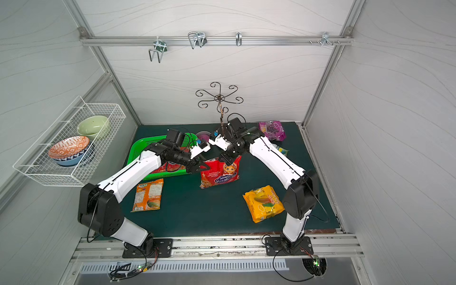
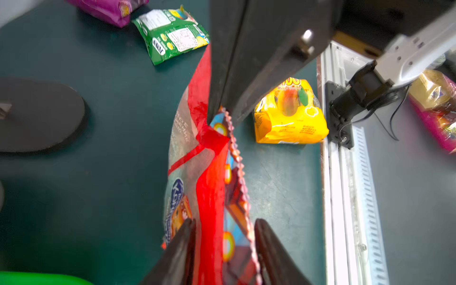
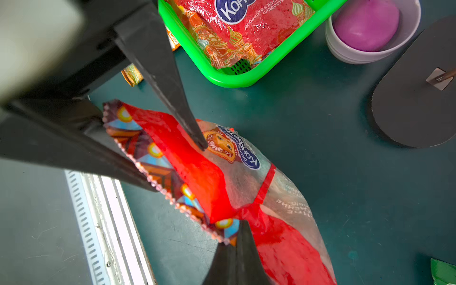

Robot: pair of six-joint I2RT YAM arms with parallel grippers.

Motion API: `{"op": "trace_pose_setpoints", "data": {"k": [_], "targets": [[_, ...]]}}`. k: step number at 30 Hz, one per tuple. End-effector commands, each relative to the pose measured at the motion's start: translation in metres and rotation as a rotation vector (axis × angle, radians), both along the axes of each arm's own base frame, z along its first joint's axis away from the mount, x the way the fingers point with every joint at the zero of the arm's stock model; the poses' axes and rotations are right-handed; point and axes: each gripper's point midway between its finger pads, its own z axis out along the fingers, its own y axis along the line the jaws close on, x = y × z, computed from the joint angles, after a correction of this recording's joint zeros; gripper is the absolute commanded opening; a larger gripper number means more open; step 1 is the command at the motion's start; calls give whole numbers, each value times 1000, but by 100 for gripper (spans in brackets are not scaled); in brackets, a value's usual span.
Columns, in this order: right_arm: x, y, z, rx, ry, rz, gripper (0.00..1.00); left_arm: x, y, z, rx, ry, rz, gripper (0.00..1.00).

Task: Put the candies in the basket
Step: Pick up the candy at the center of the board.

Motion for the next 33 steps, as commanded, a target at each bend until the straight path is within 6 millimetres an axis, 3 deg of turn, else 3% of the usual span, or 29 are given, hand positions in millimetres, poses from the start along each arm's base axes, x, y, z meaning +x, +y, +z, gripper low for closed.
{"op": "trace_pose_setpoints", "data": {"k": [1, 2, 4, 6, 11, 12, 13, 18, 21, 23, 27, 30, 33], "targets": [[-7, 5, 35, 123, -29, 17, 0, 7, -8, 20, -45, -64, -39, 7], [-7, 3, 36, 127, -28, 19, 0, 5, -8, 22, -48, -65, -49, 0], [-13, 2, 41, 145, -18, 45, 1, 3, -9, 32, -55, -65, -54, 0], [-22, 0, 49, 167, -30, 88, 15, 1, -9, 44, -66, -61, -56, 0], [-35, -22, 76, 184, -167, 100, 65, -2, -11, 83, -104, -39, -40, 0], [-33, -31, 83, 186, -213, 74, 77, 0, -10, 91, -104, -39, -21, 0], [-31, -38, 89, 190, -247, 49, 96, 2, -10, 97, -100, -37, -1, 0], [-8, -92, 133, 230, -503, -265, 99, 21, 0, 133, -74, -44, 160, 0], [-2, -118, 143, 267, -562, -444, 99, 32, 11, 158, -91, -32, 269, 0], [-10, -116, 141, 321, -511, -433, 99, 35, 21, 183, -144, -26, 325, 0], [-12, -106, 124, 316, -411, -406, 99, 53, 51, 208, -179, -17, 491, 0], [-5, -100, 114, 306, -371, -417, 99, 67, 72, 214, -173, -44, 594, 0], [2, -94, 108, 302, -350, -413, 99, 84, 95, 209, -152, -45, 728, 0]]}}
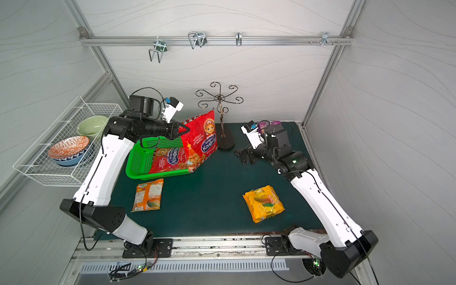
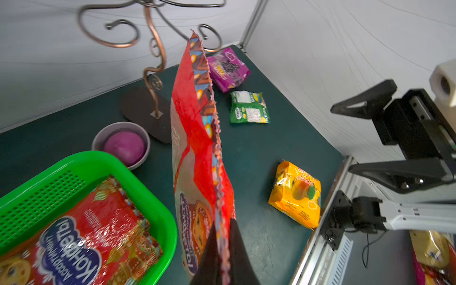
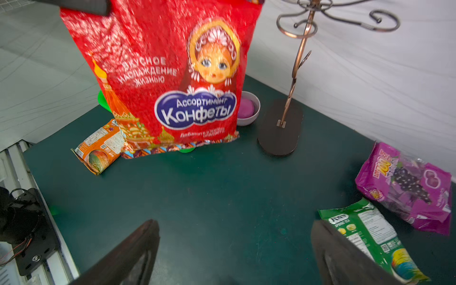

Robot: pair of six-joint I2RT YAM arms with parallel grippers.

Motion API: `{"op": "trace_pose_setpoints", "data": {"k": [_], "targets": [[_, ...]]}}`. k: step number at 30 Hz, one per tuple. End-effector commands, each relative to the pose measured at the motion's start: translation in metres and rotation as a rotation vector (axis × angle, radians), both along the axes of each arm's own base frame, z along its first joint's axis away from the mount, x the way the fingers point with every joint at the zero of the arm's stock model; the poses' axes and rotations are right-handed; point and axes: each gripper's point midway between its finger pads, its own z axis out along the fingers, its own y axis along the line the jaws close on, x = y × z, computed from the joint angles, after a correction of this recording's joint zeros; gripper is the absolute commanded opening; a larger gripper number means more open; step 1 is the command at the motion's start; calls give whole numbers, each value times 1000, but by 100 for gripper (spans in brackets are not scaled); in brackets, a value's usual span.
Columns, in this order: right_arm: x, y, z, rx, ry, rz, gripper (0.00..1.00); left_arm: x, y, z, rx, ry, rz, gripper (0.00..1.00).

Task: Put the candies in the basket
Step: Pick up the candy at the center of the board, then place the candy in the basket.

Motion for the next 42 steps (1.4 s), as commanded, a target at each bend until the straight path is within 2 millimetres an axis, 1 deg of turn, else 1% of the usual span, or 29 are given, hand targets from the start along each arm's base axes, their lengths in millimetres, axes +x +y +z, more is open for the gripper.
{"op": "trace_pose_setpoints", "data": {"k": [1, 5, 6, 9, 13, 15, 16, 18, 22, 25, 27, 31, 34, 36, 37, 40, 42], "targets": [[8, 7, 2, 41, 24, -7, 99, 23, 25, 37, -44, -114, 170, 0], [15, 10, -1, 32, 35, -14, 99, 35, 45, 16, -38, -84, 256, 0], [16, 11, -2, 31, 40, -13, 99, 38, 52, 1, -24, -58, 285, 0], [15, 11, -6, 27, 47, -12, 99, 46, 74, -19, -2, -46, 360, 0], [16, 10, -11, 18, 49, -15, 99, 56, 115, -48, 13, -15, 490, 0], [16, 9, -13, 14, 51, -17, 99, 59, 126, -58, -14, 15, 528, 0], [16, 10, -13, 13, 51, -16, 99, 60, 128, -60, -28, 21, 533, 0], [17, 10, -13, 14, 51, -17, 99, 59, 121, -58, -67, 29, 504, 0], [18, 10, -11, 13, 47, -16, 99, 62, 103, -35, -206, 67, 483, 0], [18, 10, -10, 14, 42, -18, 99, 65, 87, -20, -223, 38, 442, 0], [18, 10, -10, 15, 43, -19, 99, 71, 78, -15, -225, 26, 431, 0], [18, 9, -7, 19, 37, -22, 99, 88, 65, -3, -312, 35, 410, 0], [16, 8, -7, 20, 34, -26, 99, 97, 60, 3, -295, 4, 401, 0], [15, 5, -8, 15, 35, -32, 99, 100, 60, -1, -283, -4, 403, 0], [14, 4, -9, 10, 37, -36, 99, 101, 61, -8, -276, 4, 405, 0], [13, 3, -11, 10, 41, -40, 99, 97, 62, -37, -258, 23, 406, 0], [13, 3, -13, 12, 49, -42, 99, 91, 62, -64, -241, 36, 405, 0]]}}
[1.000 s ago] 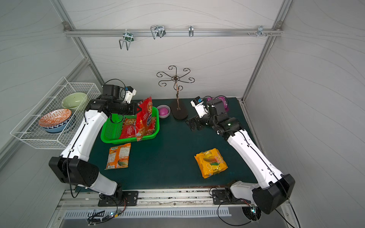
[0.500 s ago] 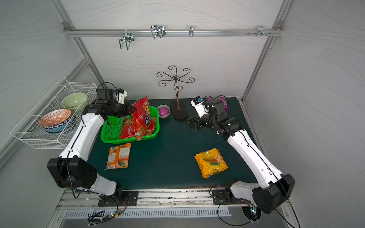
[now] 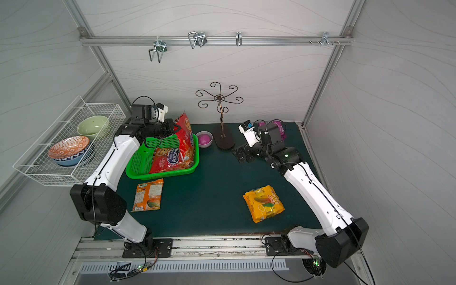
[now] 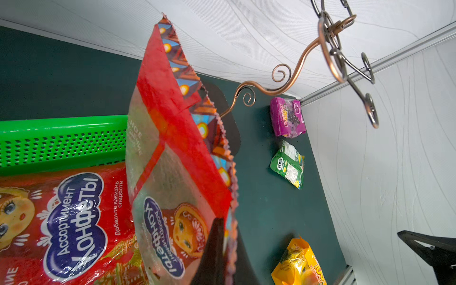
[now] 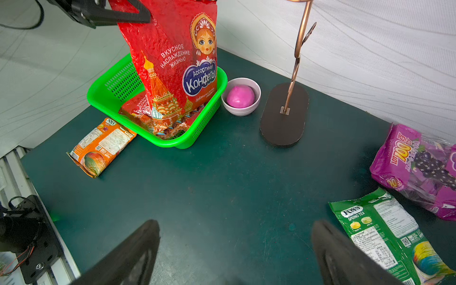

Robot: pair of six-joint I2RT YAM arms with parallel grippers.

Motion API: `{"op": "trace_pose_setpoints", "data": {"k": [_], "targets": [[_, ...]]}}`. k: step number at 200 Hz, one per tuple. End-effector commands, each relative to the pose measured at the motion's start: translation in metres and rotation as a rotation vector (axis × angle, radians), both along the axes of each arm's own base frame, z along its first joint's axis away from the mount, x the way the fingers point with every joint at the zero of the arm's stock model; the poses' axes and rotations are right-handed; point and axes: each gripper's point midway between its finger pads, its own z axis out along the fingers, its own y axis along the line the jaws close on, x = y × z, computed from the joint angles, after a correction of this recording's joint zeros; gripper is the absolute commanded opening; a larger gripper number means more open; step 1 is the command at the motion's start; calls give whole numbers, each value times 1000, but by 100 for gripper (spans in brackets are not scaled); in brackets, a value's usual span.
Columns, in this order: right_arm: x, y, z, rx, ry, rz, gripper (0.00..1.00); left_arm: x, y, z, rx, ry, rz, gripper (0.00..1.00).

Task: Put the candies in the basket
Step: Place the candy in the basket.

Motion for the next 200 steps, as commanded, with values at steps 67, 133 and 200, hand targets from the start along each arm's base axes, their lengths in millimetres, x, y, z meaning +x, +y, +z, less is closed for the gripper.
{"op": "trace_pose_setpoints", "data": {"k": [67, 133, 200], "targets": [[1, 6, 2, 34, 26, 9, 99, -20, 39, -42, 128, -126, 26, 0], [1, 6, -4, 22, 35, 14, 99, -50, 96, -64, 268, -3, 190, 0], [1, 5, -14, 1, 49, 15, 99, -90, 165, -127, 345, 168, 427, 0]]}}
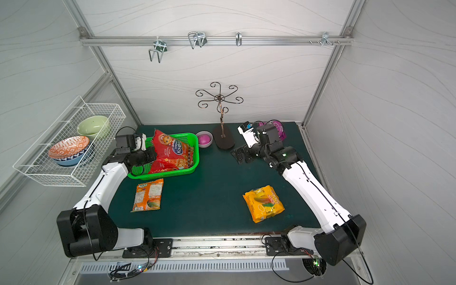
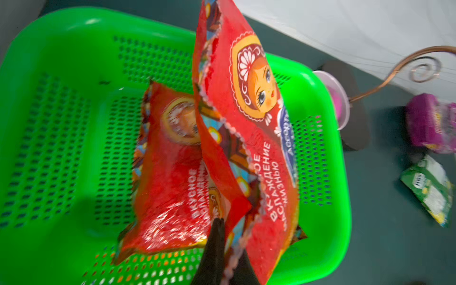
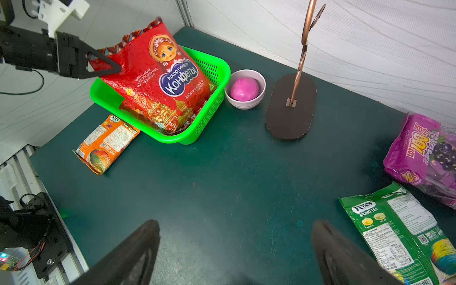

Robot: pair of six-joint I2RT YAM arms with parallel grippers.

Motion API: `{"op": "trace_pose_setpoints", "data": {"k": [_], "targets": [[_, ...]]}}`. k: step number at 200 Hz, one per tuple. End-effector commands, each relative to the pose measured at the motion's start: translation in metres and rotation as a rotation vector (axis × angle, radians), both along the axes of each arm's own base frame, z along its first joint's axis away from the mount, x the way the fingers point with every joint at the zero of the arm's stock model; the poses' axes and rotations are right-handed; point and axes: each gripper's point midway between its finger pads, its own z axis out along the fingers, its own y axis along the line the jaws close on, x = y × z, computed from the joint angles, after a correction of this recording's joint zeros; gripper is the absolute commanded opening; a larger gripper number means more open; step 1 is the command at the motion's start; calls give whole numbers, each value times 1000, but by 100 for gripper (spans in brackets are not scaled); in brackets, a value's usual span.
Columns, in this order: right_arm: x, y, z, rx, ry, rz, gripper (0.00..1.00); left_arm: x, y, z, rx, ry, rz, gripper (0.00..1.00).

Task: Put the candies in the basket
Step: Place the candy in the basket.

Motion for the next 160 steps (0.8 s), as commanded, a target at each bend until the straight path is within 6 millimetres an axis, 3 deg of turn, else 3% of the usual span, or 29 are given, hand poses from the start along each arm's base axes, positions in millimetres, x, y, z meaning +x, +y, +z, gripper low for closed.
{"op": "trace_pose_setpoints", "data": {"k": [1, 14, 33, 47, 56, 80, 108, 126, 160], "targets": [[0, 1, -4, -6, 5, 10, 99, -10, 25, -7, 63, 22, 86, 0], [1, 1, -4, -6, 10, 8, 99, -14, 31, -15, 103, 47, 100, 3], [1, 1, -6, -8, 14, 8, 99, -15, 36, -21, 138, 71, 99, 28], [1, 1, -7, -12, 14, 6, 99, -15, 37, -21, 149, 86, 84, 57], [1, 0, -8, -15, 15, 3, 99, -16, 39, -22, 168, 104, 77, 67], [1, -1, -9, -20, 16, 1, 99, -21, 47, -20, 230, 169, 56, 69], [2, -1, -14, -20, 23, -3, 99, -26, 36, 8, 219, 190, 30, 71], [3, 2, -15, -7, 37, -1, 99, -22, 20, 33, 239, 157, -17, 71], [7, 8, -16, 13, 71, -3, 99, -7, -37, 62, 221, 90, -200, 62]]}}
